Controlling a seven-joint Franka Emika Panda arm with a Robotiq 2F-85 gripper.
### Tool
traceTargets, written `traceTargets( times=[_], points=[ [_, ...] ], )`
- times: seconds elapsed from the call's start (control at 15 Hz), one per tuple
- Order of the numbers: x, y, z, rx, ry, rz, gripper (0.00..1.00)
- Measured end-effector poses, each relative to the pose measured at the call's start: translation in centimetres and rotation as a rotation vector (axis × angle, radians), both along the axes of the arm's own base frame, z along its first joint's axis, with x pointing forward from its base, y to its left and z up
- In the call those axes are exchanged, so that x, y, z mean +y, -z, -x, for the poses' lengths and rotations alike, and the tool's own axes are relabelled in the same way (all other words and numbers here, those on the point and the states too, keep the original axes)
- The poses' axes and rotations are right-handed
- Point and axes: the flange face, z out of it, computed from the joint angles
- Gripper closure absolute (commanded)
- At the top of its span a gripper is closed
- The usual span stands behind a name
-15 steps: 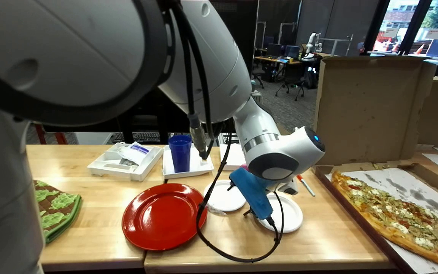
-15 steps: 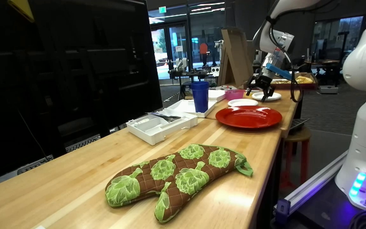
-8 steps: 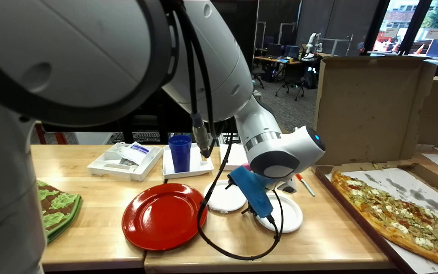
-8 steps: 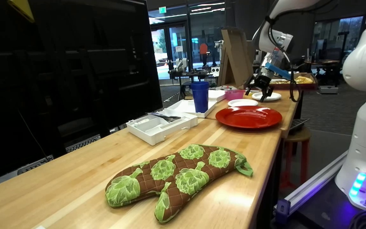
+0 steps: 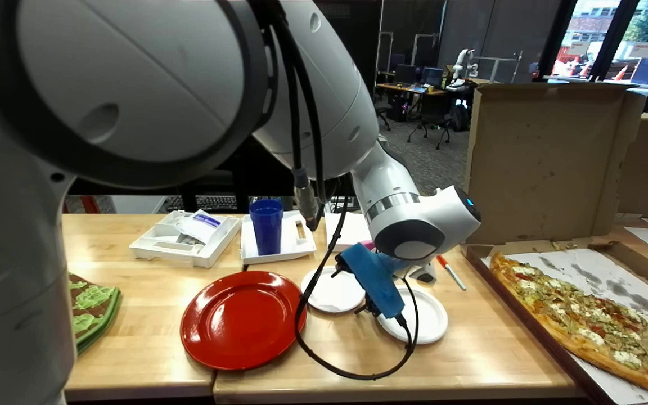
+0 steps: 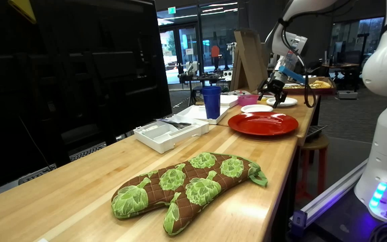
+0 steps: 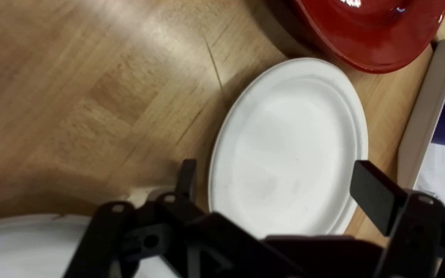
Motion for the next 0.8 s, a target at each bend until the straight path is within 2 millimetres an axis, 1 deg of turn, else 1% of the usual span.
traceTargets(
  times=[0.8],
  points=[
    [-0.5, 0.0, -1.3, 0.006, -0.015, -0.012, 0.00]
  ],
)
